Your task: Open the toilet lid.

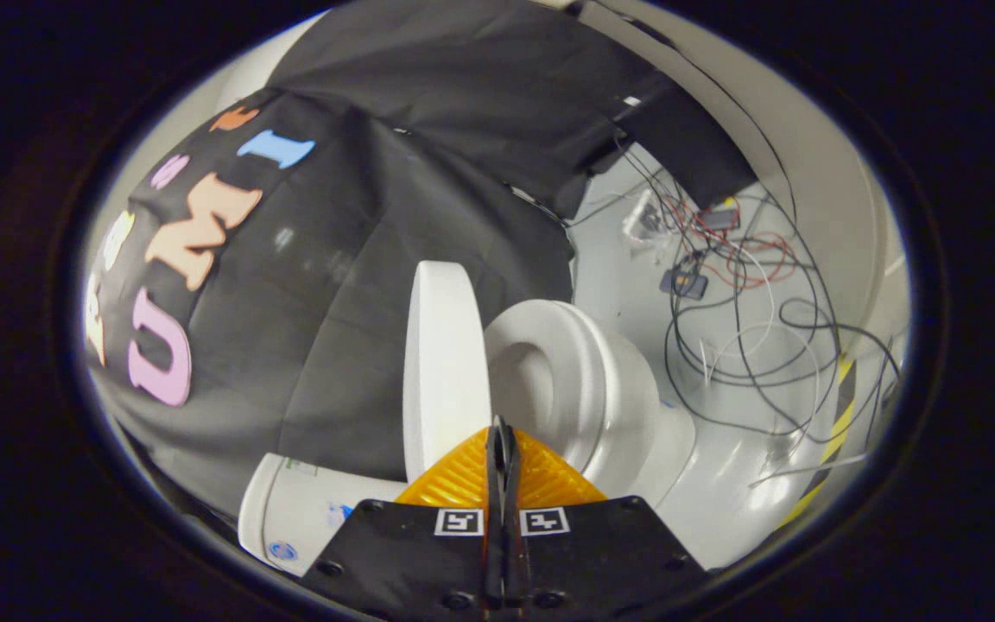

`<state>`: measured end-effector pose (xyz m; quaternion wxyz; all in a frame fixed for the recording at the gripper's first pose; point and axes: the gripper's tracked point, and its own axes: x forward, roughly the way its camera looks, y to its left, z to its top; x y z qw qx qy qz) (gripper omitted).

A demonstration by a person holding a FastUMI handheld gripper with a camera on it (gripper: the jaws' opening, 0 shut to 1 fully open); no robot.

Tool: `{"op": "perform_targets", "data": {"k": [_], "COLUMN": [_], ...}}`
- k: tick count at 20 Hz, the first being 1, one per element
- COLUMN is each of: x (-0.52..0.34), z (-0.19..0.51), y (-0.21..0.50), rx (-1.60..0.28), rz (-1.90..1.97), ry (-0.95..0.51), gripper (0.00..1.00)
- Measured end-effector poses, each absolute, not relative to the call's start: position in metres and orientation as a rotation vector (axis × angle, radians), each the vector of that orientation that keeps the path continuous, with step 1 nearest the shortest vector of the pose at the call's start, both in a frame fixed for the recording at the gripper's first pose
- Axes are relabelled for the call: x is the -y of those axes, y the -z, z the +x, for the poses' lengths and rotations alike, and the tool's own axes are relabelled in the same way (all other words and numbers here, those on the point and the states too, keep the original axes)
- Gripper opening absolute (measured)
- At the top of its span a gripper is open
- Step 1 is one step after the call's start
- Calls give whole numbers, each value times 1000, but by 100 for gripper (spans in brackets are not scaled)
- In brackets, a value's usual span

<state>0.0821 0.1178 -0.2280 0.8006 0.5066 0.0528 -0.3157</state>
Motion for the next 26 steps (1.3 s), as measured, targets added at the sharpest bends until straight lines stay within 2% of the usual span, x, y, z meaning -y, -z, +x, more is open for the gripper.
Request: {"op": "perform_targets", "data": {"k": [4, 10, 16, 26], "x": [-133, -170, -198, -281], "z": [95, 112, 130, 169], "y": [174, 118, 84, 36], "rx": [-58, -96, -145, -118], "rz": [952, 669, 367, 122], "ry": [614, 517, 386, 191], "gripper": [1, 1, 2, 2]}}
